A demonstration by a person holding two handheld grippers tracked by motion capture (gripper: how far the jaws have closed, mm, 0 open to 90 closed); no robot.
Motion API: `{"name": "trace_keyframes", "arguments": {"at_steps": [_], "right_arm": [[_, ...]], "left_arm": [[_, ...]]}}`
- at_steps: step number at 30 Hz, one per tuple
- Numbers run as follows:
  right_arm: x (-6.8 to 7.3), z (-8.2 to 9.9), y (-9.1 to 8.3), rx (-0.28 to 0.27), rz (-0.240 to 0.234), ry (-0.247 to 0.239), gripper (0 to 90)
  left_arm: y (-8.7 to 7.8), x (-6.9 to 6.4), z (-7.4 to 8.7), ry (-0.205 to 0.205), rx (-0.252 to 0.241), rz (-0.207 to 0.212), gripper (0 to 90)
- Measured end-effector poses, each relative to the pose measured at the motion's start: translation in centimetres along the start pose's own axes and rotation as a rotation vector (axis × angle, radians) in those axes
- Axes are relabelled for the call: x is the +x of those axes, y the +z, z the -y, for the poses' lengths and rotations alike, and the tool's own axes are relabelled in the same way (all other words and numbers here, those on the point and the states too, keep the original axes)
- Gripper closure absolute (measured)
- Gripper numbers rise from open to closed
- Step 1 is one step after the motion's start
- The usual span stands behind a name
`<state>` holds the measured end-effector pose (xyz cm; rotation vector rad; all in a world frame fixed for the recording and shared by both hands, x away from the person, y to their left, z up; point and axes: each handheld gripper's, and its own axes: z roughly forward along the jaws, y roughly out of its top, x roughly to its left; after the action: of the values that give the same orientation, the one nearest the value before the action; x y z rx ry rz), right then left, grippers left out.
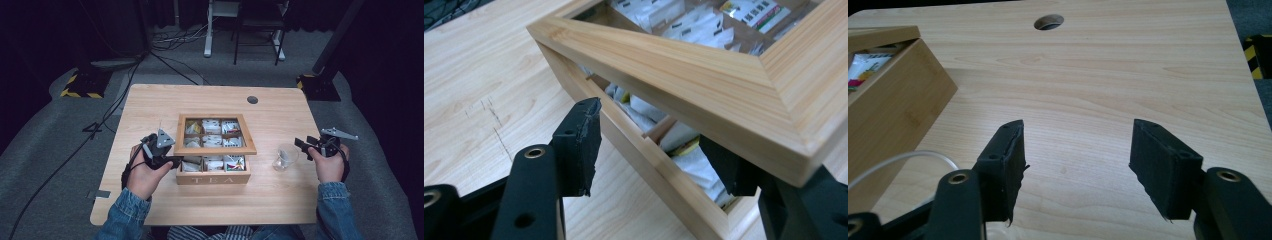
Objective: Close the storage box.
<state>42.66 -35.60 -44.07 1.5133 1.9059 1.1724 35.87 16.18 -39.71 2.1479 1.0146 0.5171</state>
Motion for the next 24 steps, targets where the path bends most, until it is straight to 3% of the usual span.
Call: {"name": "trace_keyframes", "arguments": {"at_steps": [2,7,24], "right_arm": [[0.3,-0.3,0.0,-0.008,-0.007,-0.008,39.9],[0.7,-0.7,0.0,-0.028,-0.02,-0.011,40.0],[0.7,-0.8,0.2,-0.028,-0.031,-0.006,40.1]], "left_arm": [[0.0,-0.2,0.0,-0.008,-0.001,0.054,38.2],[0.5,-0.9,0.3,0.025,0.052,0.054,39.2],[1.4,-1.4,0.9,0.058,0.125,0.075,42.0]]}}
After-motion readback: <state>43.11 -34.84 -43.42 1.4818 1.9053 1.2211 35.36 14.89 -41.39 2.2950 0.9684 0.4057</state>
